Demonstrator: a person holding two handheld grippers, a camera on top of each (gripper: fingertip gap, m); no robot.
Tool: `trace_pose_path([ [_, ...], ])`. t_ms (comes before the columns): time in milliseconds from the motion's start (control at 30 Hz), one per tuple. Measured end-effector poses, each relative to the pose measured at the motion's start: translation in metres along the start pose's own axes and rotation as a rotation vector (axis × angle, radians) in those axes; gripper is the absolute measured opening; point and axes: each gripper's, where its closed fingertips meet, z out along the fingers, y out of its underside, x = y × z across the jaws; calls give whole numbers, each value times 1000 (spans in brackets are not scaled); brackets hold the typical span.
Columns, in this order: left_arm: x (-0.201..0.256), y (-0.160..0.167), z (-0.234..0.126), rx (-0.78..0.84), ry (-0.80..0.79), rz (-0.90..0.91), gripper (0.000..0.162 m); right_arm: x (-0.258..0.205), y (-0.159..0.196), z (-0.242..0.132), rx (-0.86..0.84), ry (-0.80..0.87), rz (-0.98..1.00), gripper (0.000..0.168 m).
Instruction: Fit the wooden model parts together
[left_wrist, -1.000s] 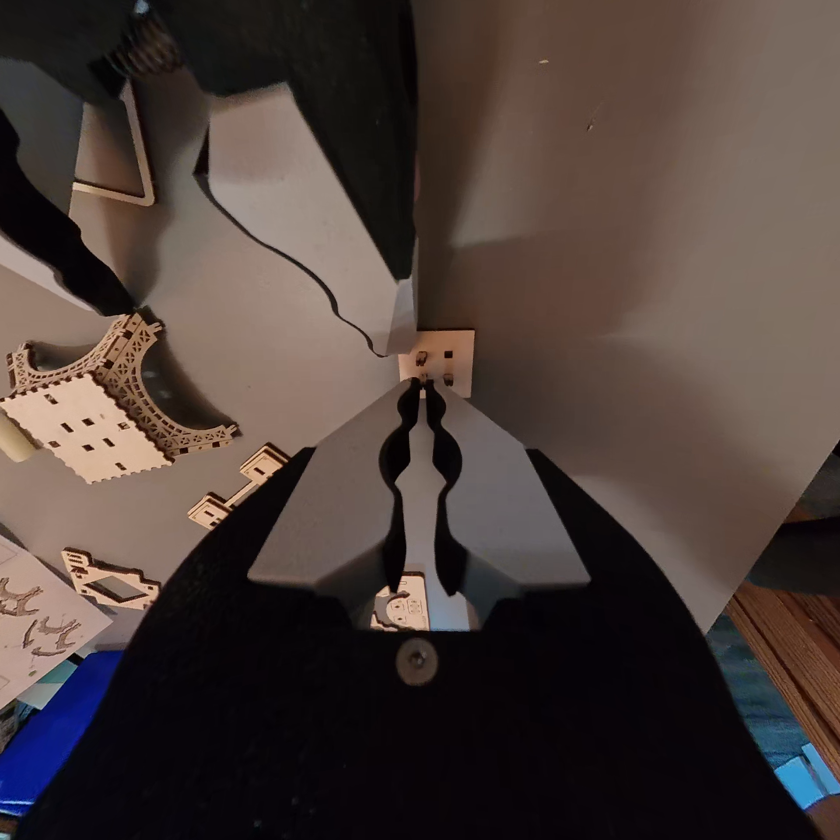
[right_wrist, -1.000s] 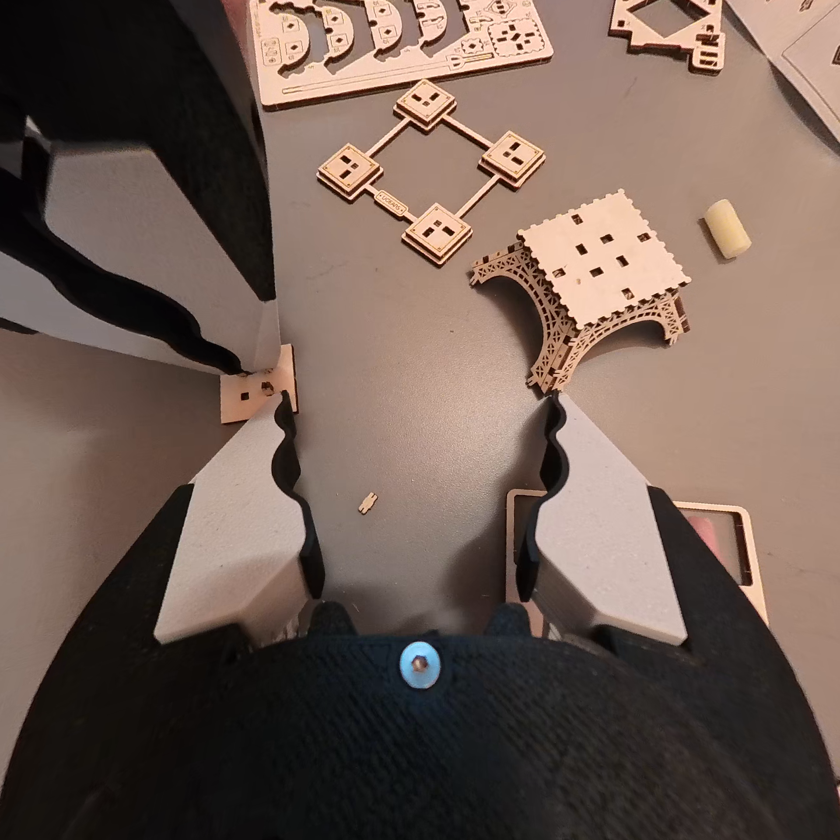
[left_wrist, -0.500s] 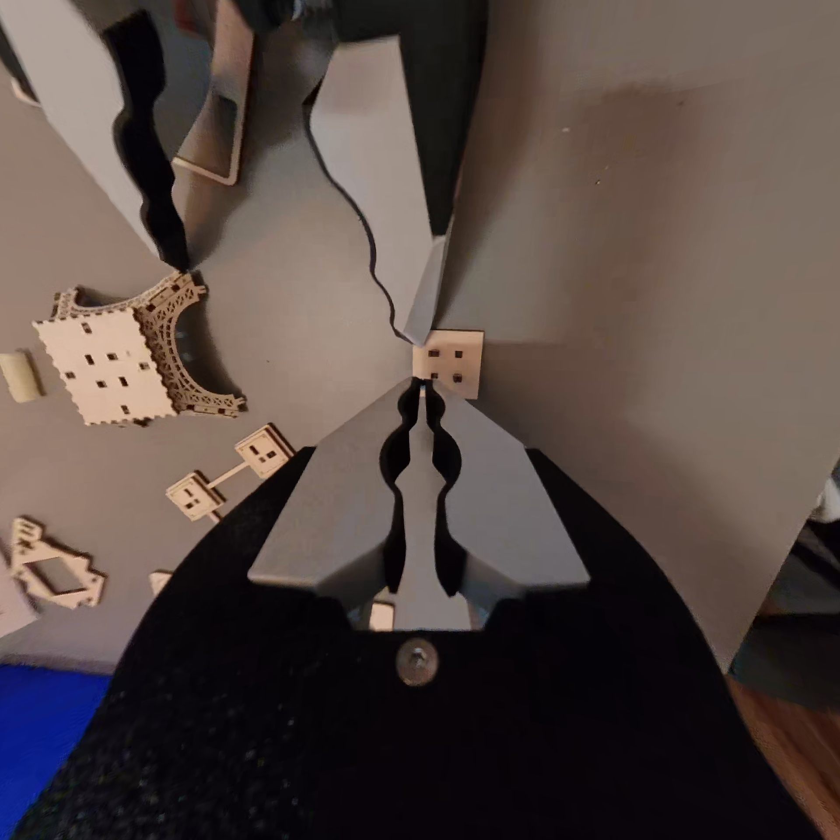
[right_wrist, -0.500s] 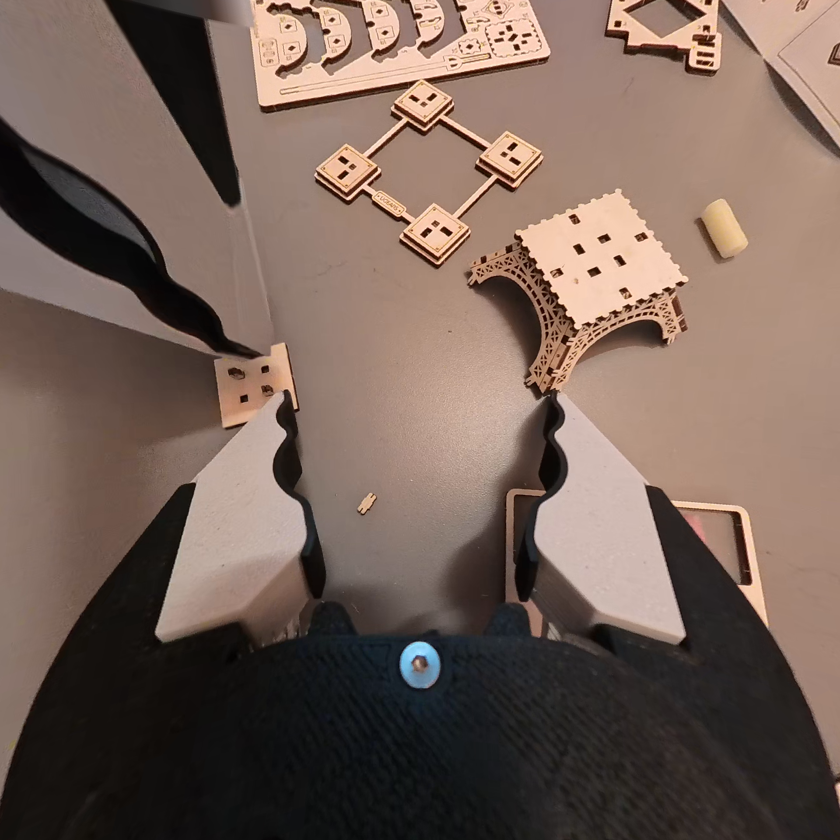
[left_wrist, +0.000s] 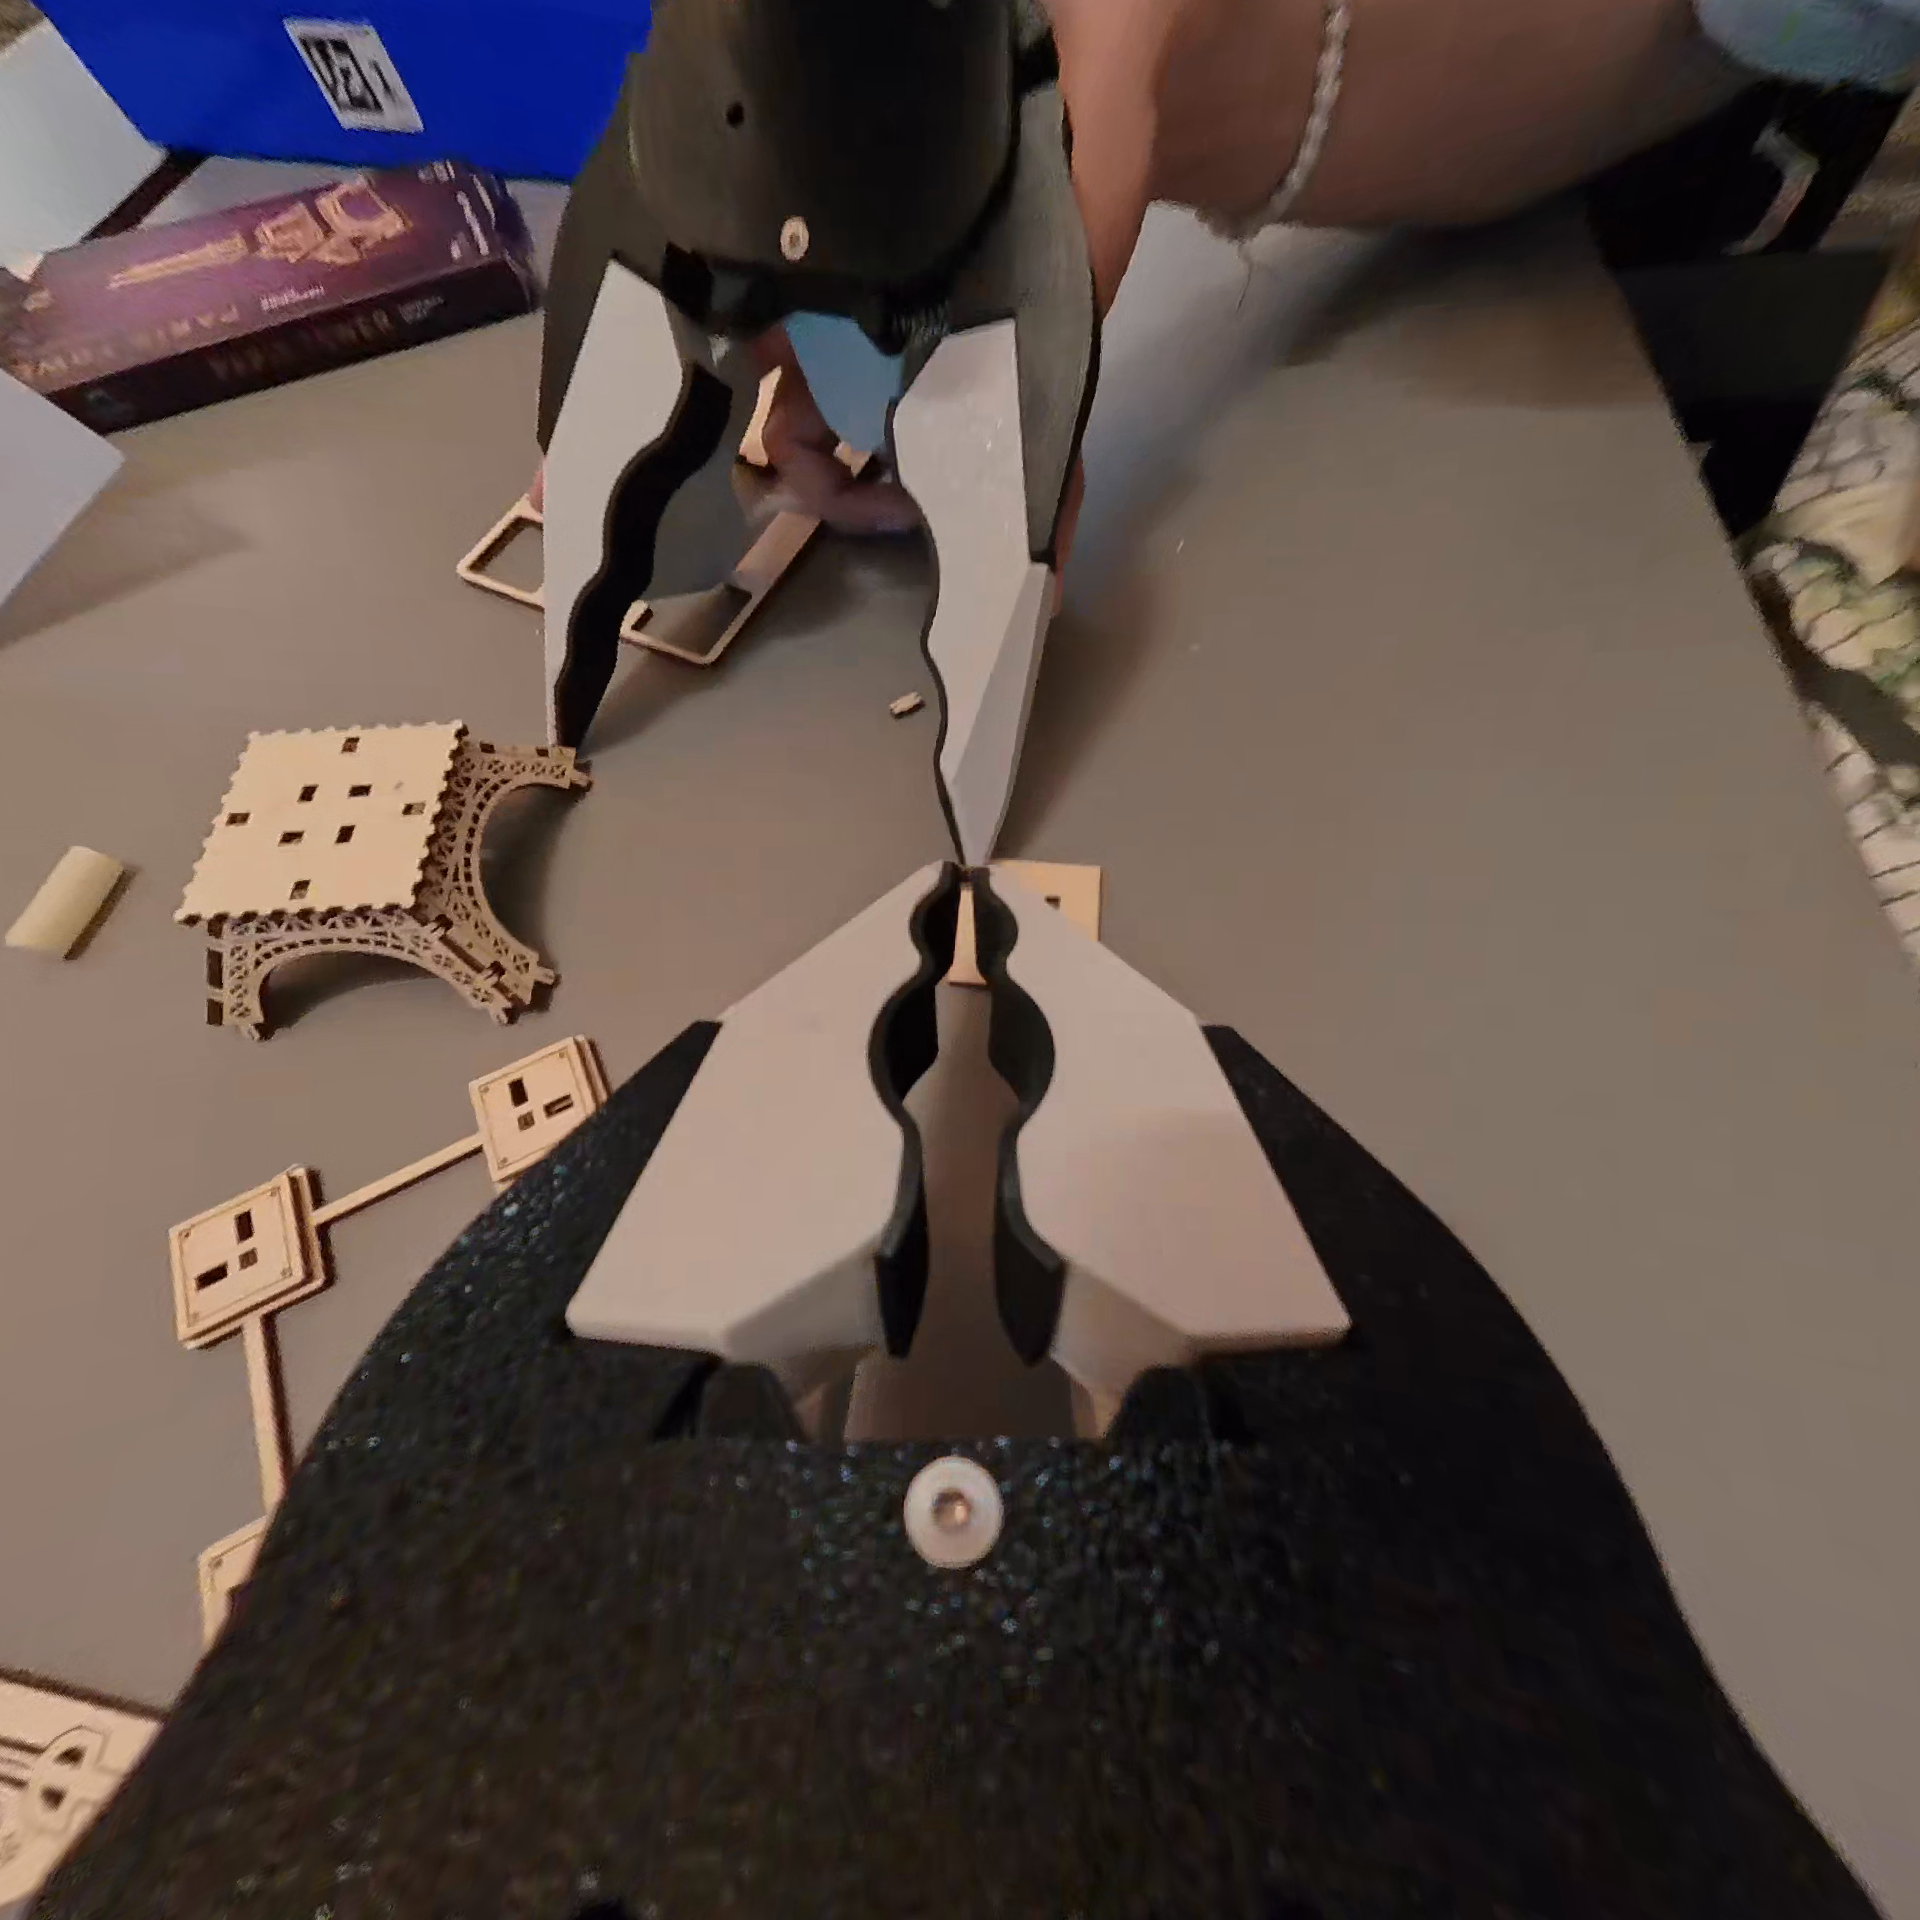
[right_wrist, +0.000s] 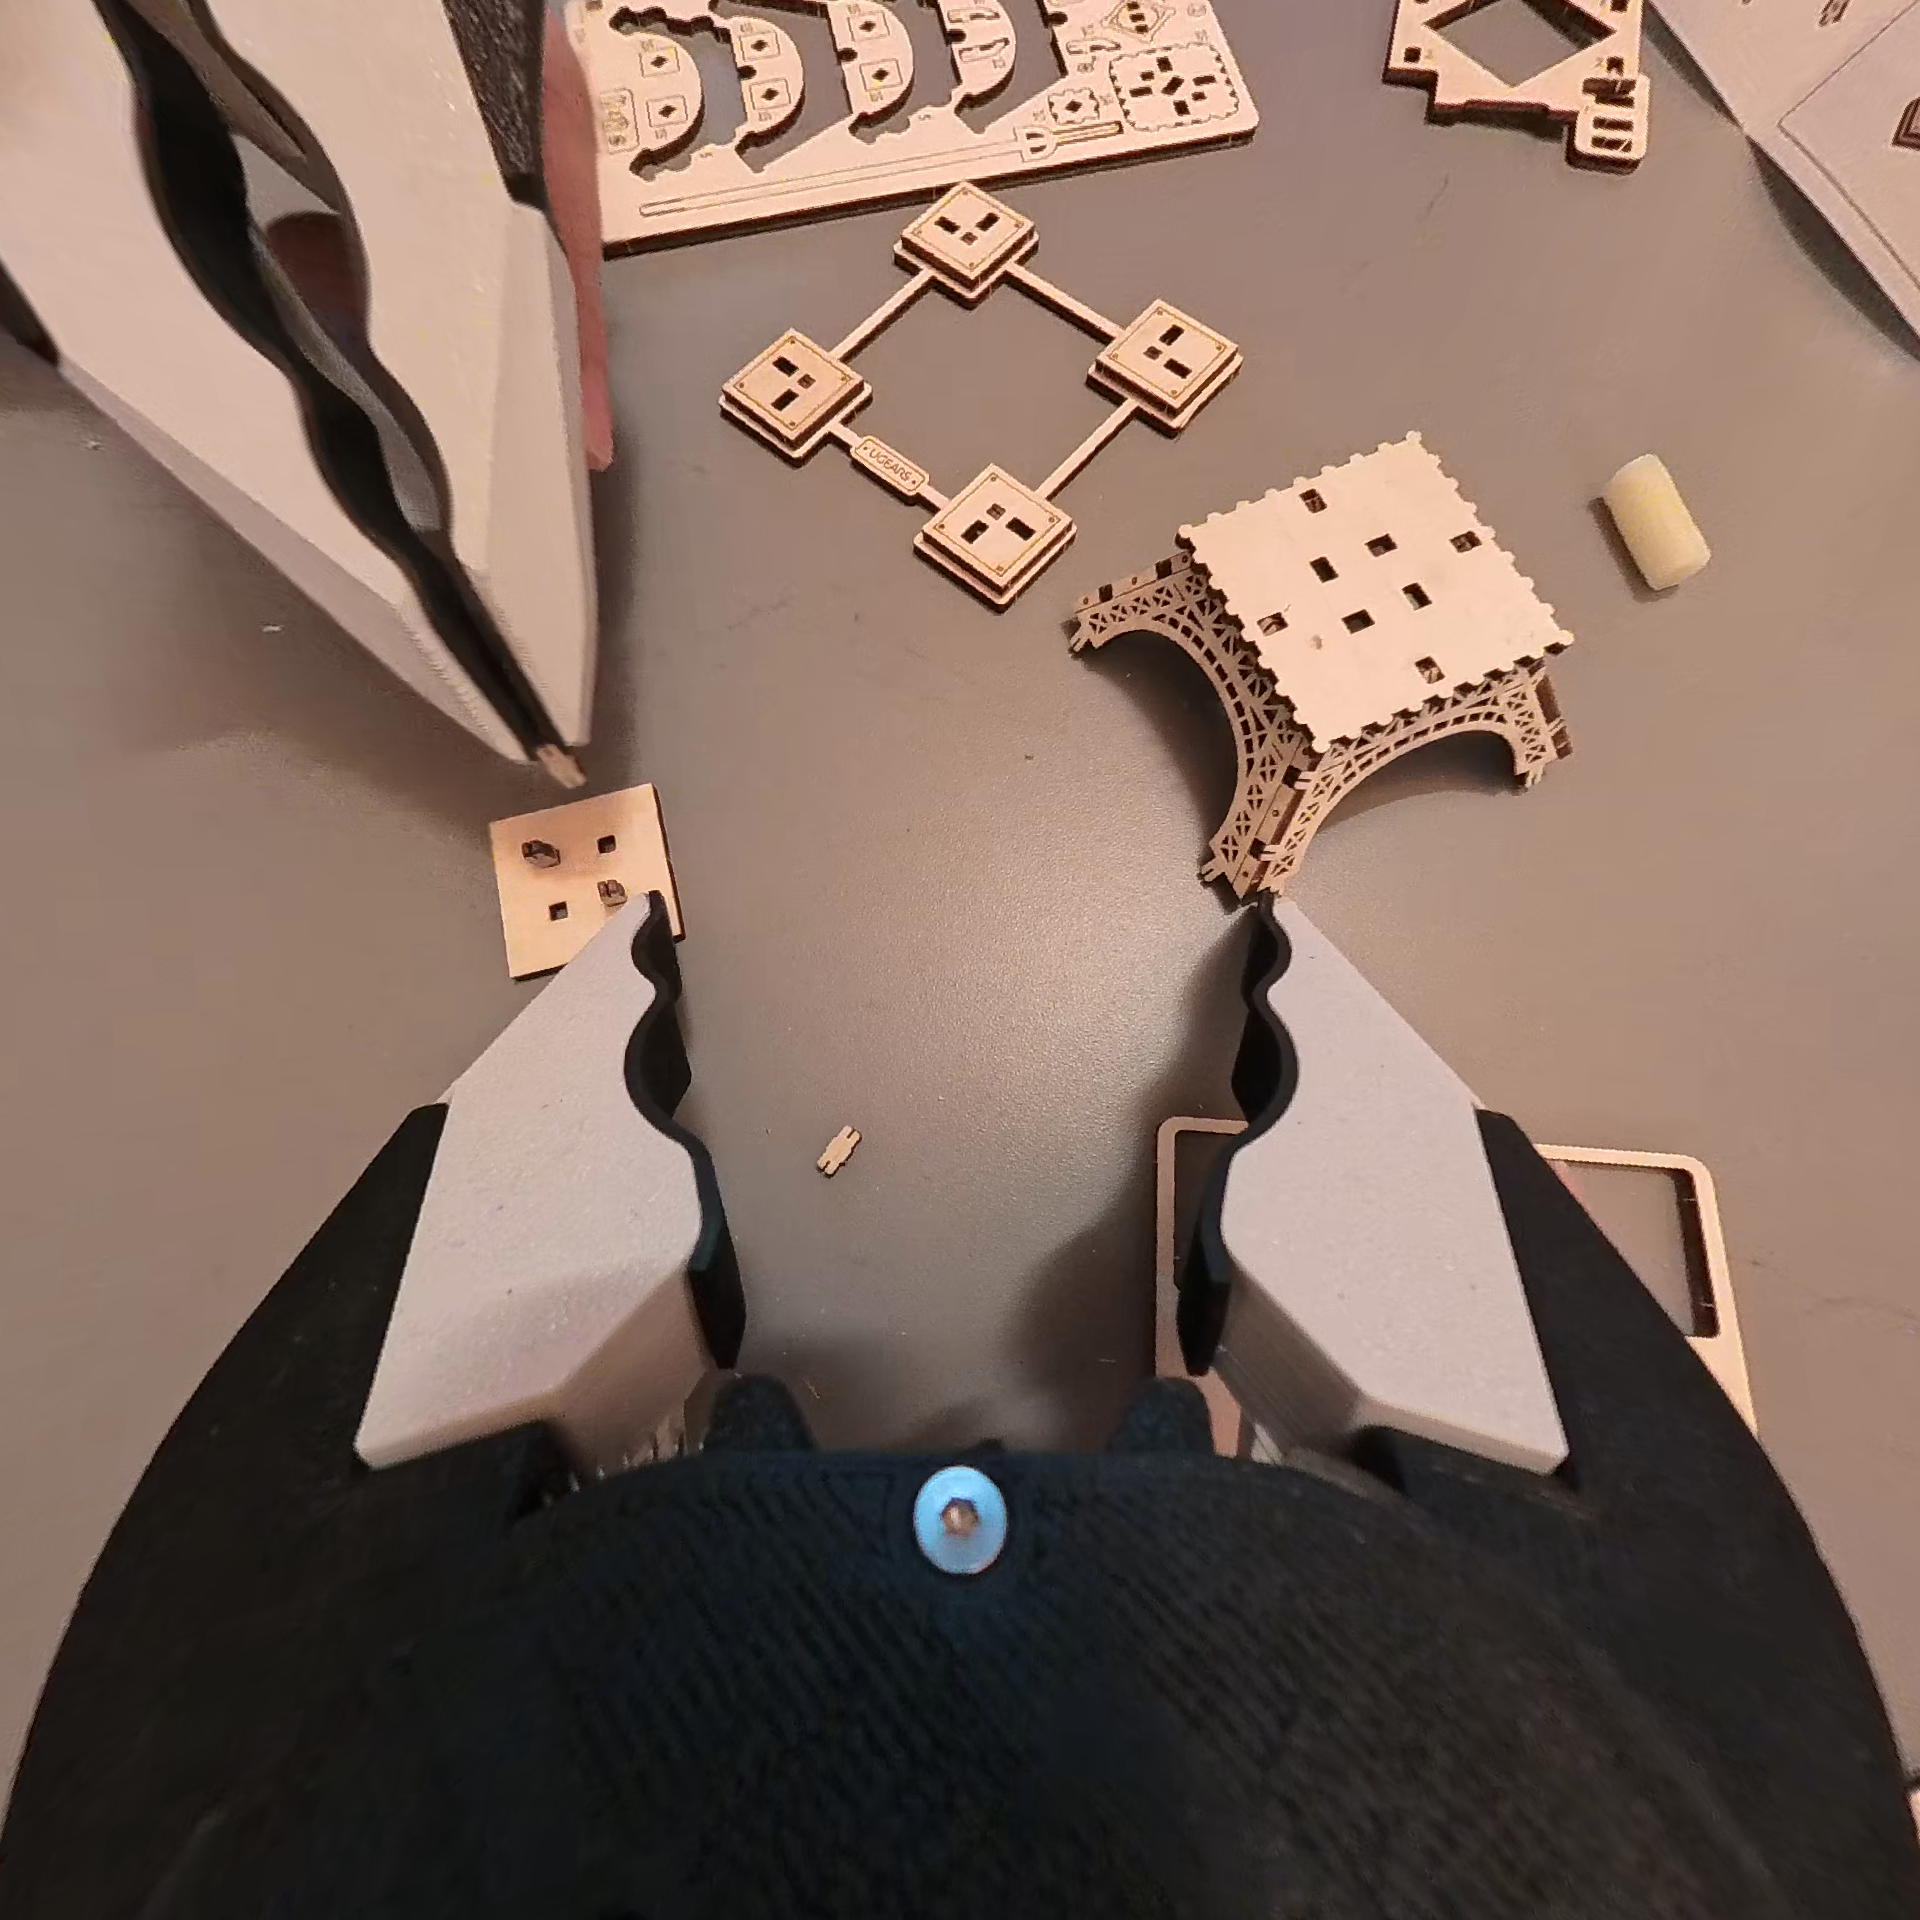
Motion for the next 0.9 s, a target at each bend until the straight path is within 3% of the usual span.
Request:
trace_pose_path([
  [367, 8, 19, 9, -228, 61, 96, 0, 0, 0, 0, 0, 0, 0, 107],
  [900, 9, 21, 12, -312, 68, 155, 0, 0, 0, 0, 0, 1, 0, 107],
])
